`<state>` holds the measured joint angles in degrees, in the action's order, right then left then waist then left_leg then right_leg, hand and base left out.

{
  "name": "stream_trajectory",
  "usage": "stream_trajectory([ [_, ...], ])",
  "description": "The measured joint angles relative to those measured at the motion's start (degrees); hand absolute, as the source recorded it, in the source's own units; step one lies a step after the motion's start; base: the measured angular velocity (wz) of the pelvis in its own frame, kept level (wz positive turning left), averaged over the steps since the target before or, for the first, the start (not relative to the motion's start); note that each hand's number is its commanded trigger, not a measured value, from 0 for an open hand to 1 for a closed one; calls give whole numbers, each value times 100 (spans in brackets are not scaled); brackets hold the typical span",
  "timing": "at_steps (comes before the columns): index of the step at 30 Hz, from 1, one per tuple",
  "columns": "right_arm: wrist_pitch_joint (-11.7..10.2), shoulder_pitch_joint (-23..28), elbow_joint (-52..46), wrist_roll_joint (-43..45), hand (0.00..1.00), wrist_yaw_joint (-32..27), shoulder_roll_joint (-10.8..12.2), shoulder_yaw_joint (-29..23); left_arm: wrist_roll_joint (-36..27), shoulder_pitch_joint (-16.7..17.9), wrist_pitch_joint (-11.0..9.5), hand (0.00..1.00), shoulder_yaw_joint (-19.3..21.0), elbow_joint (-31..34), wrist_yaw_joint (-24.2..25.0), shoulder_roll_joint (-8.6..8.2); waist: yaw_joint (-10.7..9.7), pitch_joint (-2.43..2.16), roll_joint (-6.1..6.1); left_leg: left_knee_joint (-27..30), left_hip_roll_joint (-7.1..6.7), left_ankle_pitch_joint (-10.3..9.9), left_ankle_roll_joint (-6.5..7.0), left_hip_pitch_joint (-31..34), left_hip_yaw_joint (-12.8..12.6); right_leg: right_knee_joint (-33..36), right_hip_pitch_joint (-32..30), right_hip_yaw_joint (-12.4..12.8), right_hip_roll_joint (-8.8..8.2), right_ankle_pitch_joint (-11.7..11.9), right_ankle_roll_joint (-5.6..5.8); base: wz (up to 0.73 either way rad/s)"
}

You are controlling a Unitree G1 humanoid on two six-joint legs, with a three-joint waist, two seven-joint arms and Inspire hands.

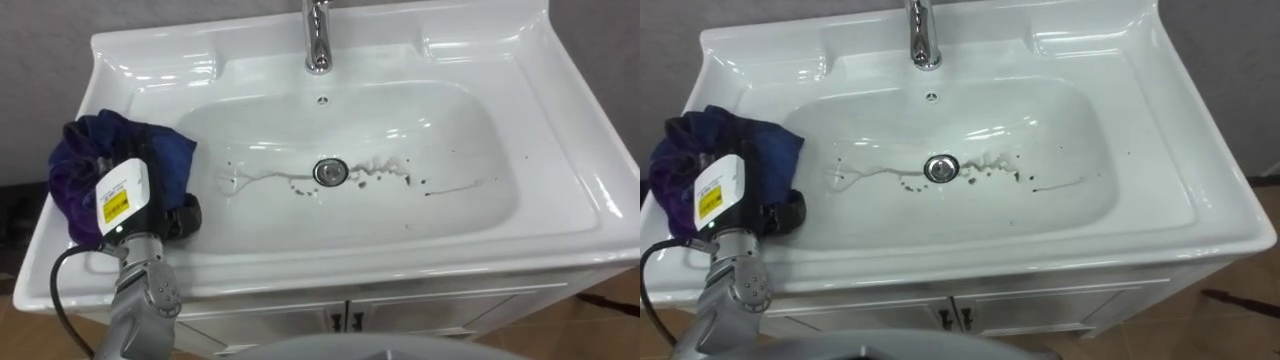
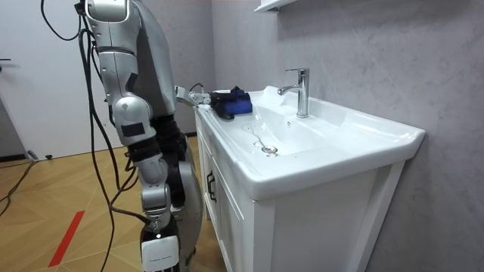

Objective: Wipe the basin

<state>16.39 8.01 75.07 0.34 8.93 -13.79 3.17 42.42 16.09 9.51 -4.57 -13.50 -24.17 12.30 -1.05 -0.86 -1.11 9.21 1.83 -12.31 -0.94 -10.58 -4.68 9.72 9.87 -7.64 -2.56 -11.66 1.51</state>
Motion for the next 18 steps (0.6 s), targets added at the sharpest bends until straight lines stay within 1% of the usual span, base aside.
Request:
stream_trajectory([
  [5,124,-33,-1,5,0,-5,-1,-8,-10,-11,2,0,0,-23,4,0,29,-3,-8,1,6,0,0,5,1,0,-9,3,11,2,-4,0],
  [6,124,-35,-1,7,0,-6,-2,-9,-10,-11,2,4,0,-23,4,0,34,-3,-8,1,7,0,0,6,1,1,-11,5,12,2,-5,-4],
  [7,125,-37,-1,25,0,-13,-4,-10,-8,-11,0,19,-1,-42,-8,0,53,-6,-15,1,8,0,0,6,-3,2,-18,20,16,4,-7,-8],
  [8,125,-37,1,39,0,-30,-6,-10,-9,-10,-2,24,-1,-66,-34,-1,85,-15,-27,1,11,0,0,6,-4,4,-28,48,24,6,-11,-9],
  [9,126,-36,1,43,0,-46,-6,-10,-11,-12,-2,52,-1,-72,-46,-1,98,-19,-31,1,13,0,-1,5,-5,6,-32,55,26,7,-14,-9],
  [10,131,-29,1,42,0,-77,-6,-10,-10,-17,-3,67,-3,-91,-67,-1,121,-26,-41,1,17,1,-2,5,-9,7,-35,60,31,10,-18,-6],
  [11,146,-26,2,43,0,-90,-6,-14,-6,-17,-3,75,-3,-107,-80,-1,140,-29,-41,1,23,4,-7,1,-19,9,-41,70,37,13,-23,-6],
  [12,161,-31,1,46,0,-96,-6,-24,1,-16,-3,100,-3,-125,-116,-1,141,-29,-41,1,26,5,-8,-1,-23,8,-43,87,43,14,-26,-8],
  [16,253,-21,38,46,0,-189,-10,-189,139,-33,-2,100,36,-187,-463,27,148,-53,-40,-5,47,23,-36,-14,-21,9,-49,117,62,10,-50,-4],
  [18,253,15,38,46,0,-200,-9,-221,261,-29,-2,100,44,-232,-567,42,148,-55,-38,-11,51,32,-50,-31,-17,8,-33,117,66,11,-56,0],
])
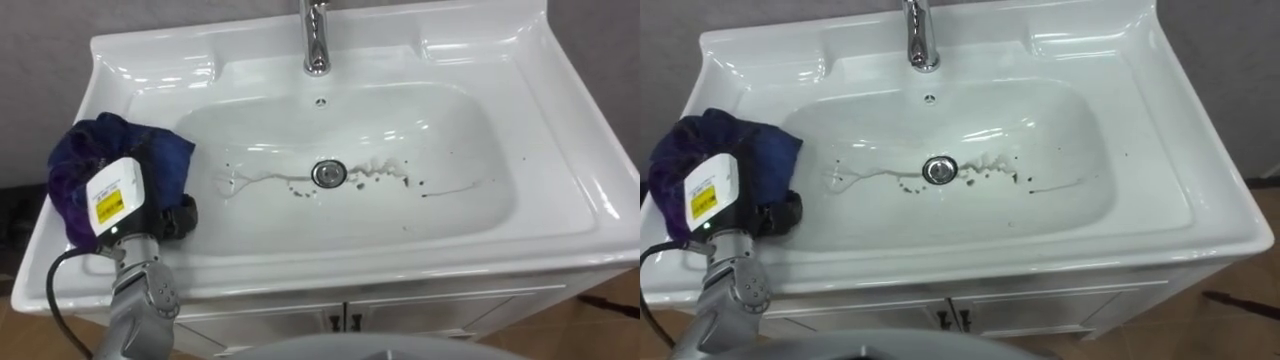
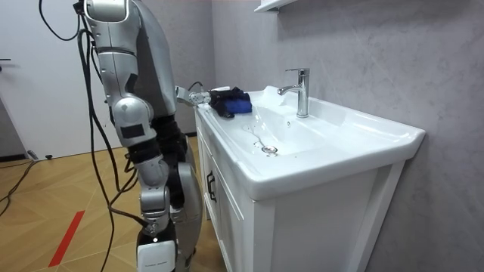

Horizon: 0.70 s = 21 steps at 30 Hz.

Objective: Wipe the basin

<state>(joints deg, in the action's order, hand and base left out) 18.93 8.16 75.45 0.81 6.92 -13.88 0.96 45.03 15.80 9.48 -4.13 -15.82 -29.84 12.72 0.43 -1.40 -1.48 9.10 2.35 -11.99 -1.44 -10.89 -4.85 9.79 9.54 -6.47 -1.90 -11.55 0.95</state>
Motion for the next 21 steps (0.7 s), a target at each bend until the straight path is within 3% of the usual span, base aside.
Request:
stream_trajectory([
  [7,119,3,-33,1,0,-127,-1,-14,79,-81,1,100,-11,-219,-418,93,-30,-5,6,0,9,4,-7,-53,15,-2,38,2,6,-26,-28,0],
  [11,120,-91,-34,3,0,-214,-1,-14,81,-402,3,100,14,-469,-439,165,-34,-16,-13,7,9,5,-8,-59,14,11,40,6,6,-27,-28,0],
  [21,116,-127,-35,-2,0,-259,0,0,62,-427,3,100,46,-582,-439,164,-142,-26,-78,0,11,18,-28,-59,12,19,41,-13,6,-36,-35,1],
])
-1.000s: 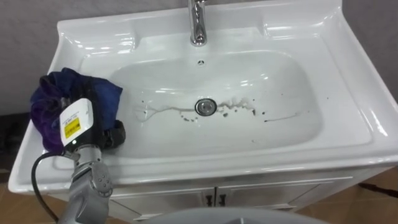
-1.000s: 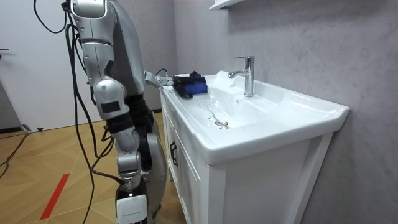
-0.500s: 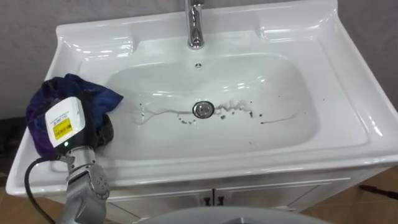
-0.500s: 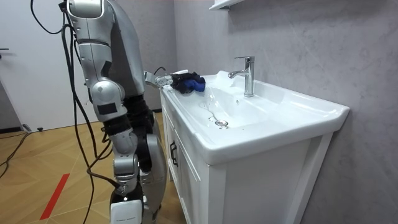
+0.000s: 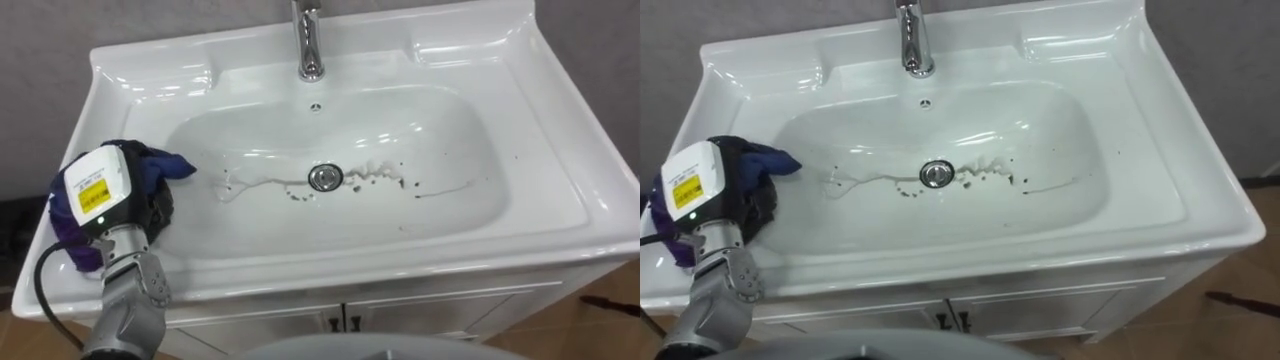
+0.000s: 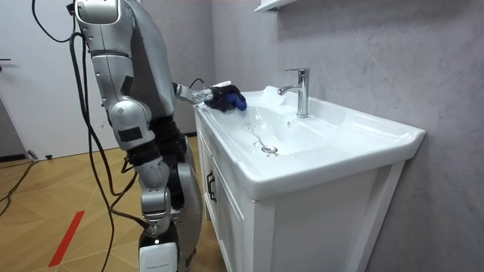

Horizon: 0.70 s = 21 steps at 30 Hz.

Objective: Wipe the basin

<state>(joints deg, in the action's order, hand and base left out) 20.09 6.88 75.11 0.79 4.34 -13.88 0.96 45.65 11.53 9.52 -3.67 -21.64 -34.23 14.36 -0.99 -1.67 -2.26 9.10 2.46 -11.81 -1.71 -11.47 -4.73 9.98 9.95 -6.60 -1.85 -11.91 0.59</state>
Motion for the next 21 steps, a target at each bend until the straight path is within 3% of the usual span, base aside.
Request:
stream_trajectory([
  [9,-2,-91,-3,130,0,65,-1,60,-123,-82,0,100,40,-94,40,-27,-33,0,1,6,1,1,-1,-20,-4,80,-24,-13,-11,-24,-2,0],
  [21,-84,-122,-137,124,0,67,7,251,-572,-190,64,100,313,271,771,-76,-29,10,21,7,1,1,-2,0,45,54,9,-74,-19,-26,4,3],
])
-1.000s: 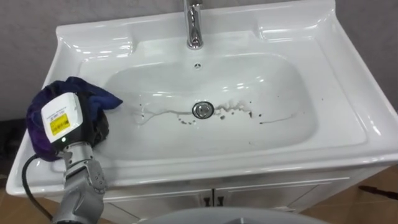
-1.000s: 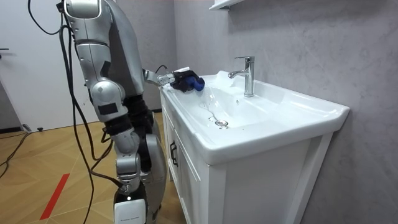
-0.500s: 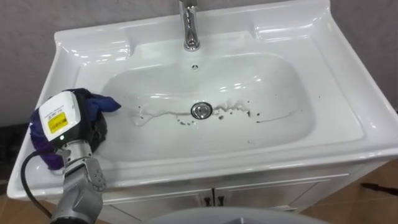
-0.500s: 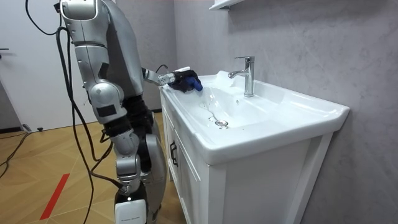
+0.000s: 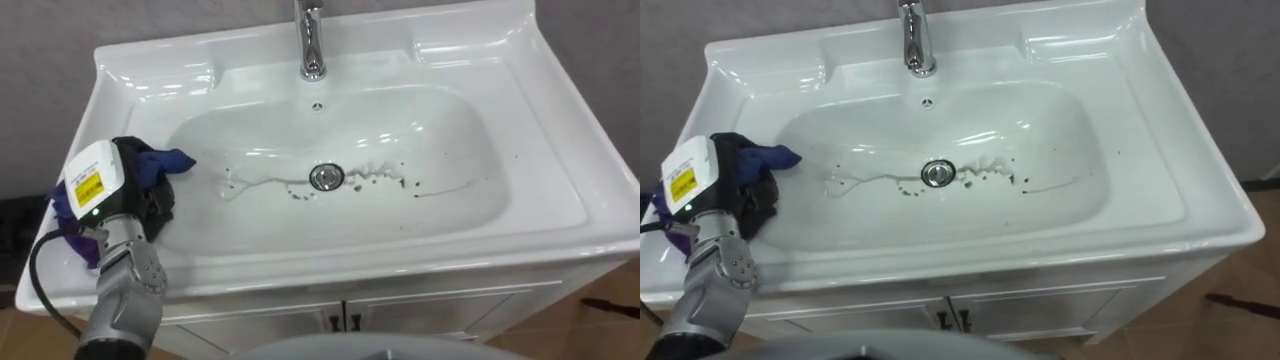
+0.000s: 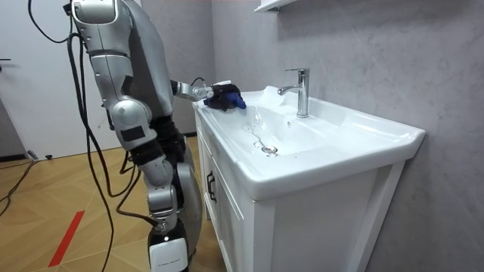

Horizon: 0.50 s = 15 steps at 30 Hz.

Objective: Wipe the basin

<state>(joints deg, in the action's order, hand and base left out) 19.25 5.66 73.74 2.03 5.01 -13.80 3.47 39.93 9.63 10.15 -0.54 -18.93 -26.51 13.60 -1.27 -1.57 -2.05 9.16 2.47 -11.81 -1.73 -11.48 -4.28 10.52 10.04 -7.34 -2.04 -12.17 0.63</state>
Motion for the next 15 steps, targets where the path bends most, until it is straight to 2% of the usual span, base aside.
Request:
stream_trajectory([
  [3,-52,-1,1,-157,0,-2,22,38,-127,-33,93,100,9,245,110,-2,-31,21,28,3,-7,0,0,49,62,-8,-7,-76,-13,0,1,12],
  [4,-87,-3,-13,-196,0,4,25,38,-157,-29,97,100,15,324,132,-1,-37,46,46,14,-11,0,0,80,79,-20,-14,-106,-19,1,2,15],
  [9,-154,-1,-39,-221,0,20,34,36,-221,59,259,100,46,925,306,-27,-5,107,122,44,-19,0,0,240,141,-94,-113,-179,-24,23,16,8],
  [15,-398,57,-28,-222,0,20,41,39,-213,142,314,100,49,1158,288,-93,-5,135,36,36,-38,-1,0,318,143,-176,-109,-226,-32,39,20,6],
])
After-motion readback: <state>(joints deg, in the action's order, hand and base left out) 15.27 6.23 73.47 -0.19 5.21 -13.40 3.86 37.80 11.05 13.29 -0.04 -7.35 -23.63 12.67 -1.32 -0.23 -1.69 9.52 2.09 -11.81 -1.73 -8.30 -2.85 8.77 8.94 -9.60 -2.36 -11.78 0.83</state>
